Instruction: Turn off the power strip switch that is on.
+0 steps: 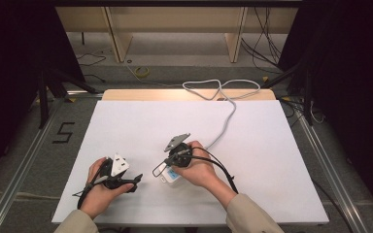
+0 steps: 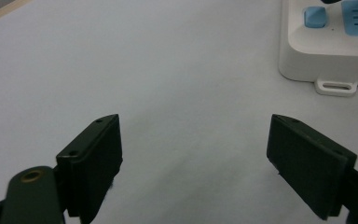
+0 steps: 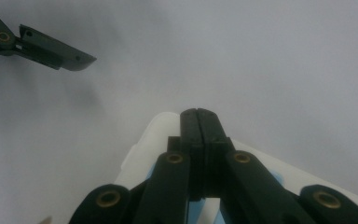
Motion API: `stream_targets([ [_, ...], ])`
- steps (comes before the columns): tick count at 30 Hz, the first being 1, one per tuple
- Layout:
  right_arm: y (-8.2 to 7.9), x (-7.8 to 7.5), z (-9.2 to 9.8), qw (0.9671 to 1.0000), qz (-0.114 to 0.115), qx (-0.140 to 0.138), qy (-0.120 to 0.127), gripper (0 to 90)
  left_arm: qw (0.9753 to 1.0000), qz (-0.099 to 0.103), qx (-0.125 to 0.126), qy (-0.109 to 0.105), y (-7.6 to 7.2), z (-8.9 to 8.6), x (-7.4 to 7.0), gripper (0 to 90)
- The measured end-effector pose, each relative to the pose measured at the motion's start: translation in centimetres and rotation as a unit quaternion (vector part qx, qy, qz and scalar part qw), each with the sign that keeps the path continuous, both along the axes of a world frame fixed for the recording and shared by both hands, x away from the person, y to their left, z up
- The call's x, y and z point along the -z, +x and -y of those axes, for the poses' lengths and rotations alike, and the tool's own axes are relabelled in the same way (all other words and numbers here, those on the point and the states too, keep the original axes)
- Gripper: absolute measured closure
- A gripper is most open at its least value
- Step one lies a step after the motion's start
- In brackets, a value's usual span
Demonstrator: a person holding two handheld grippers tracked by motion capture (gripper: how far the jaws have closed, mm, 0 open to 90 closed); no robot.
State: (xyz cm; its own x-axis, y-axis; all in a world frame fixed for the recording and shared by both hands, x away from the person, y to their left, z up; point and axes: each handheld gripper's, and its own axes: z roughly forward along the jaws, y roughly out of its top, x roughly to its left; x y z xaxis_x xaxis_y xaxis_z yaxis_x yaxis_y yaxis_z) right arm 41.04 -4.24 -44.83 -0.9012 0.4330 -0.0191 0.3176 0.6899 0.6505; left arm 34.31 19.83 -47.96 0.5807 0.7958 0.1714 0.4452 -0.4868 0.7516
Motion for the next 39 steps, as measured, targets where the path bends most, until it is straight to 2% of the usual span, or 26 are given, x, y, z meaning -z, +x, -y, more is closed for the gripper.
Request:
stream_targets([
  [8,-0.2,-0.4,1.1,1.0,-0.001,0.009,0.003,87.0,1.0,0.0,0.0,-0.001,0.0,0.0,0.0,18.2],
  [18,-0.5,-0.9,3.8,0.9997,0.0,0.02,0.012,80.9,1.0,-0.002,0.002,-0.001,-0.1,0.1,0.0,18.4],
  [29,-1.0,-0.8,6.8,0.9985,-0.001,0.049,0.023,74.9,1.0,-0.003,0.001,-0.002,-0.1,0.1,0.0,18.5],
  [39,-1.4,-1.1,10.0,0.9967,-0.001,0.079,0.022,67.7,1.0,-0.003,0.001,-0.002,-0.2,0.1,0.0,18.5],
])
